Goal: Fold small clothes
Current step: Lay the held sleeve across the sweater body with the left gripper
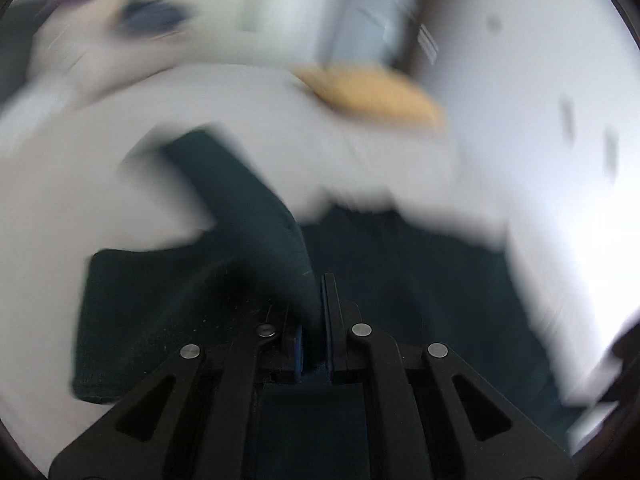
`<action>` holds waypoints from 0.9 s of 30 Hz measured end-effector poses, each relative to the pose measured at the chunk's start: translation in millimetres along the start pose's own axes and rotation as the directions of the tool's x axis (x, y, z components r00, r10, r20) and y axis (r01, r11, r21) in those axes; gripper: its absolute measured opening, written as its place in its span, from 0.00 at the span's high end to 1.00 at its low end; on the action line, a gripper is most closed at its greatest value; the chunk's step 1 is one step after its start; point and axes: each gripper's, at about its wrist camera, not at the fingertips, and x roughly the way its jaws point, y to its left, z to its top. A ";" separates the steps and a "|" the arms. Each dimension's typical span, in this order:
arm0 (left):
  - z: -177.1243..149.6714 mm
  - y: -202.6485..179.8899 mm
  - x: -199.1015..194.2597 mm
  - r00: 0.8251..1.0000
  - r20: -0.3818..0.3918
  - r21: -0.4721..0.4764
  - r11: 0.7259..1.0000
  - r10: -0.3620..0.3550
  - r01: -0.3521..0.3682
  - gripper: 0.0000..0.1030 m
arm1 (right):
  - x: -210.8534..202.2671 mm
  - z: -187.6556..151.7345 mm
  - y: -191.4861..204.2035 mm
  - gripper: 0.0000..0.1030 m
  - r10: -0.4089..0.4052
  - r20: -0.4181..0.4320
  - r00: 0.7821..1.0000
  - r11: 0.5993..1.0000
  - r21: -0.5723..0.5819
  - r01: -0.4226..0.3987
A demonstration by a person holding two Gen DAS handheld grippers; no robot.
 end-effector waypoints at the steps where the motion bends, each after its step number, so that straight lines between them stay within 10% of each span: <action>1: -15.9 -25.2 17.7 0.998 -0.042 0.083 0.996 0.036 -0.032 0.94 | 2.2 5.3 1.7 0.11 -0.017 -0.001 1.000 1.000 -0.016 0.017; 5: -45.9 -48.7 35.7 0.992 -0.058 0.161 0.982 0.108 -0.097 0.94 | 20.8 26.4 7.0 0.11 -0.053 -0.030 0.998 0.997 -0.065 0.051; 17: -45.7 -22.7 23.8 1.000 -0.028 0.045 0.999 0.009 -0.008 0.94 | 131.6 52.0 20.7 0.15 -0.046 -0.216 0.975 0.998 0.030 0.054; 27: -48.5 -7.9 16.2 0.999 -0.011 -0.030 0.998 -0.047 0.046 0.94 | 178.7 51.1 18.8 0.48 -0.113 -0.296 0.948 0.991 0.036 0.129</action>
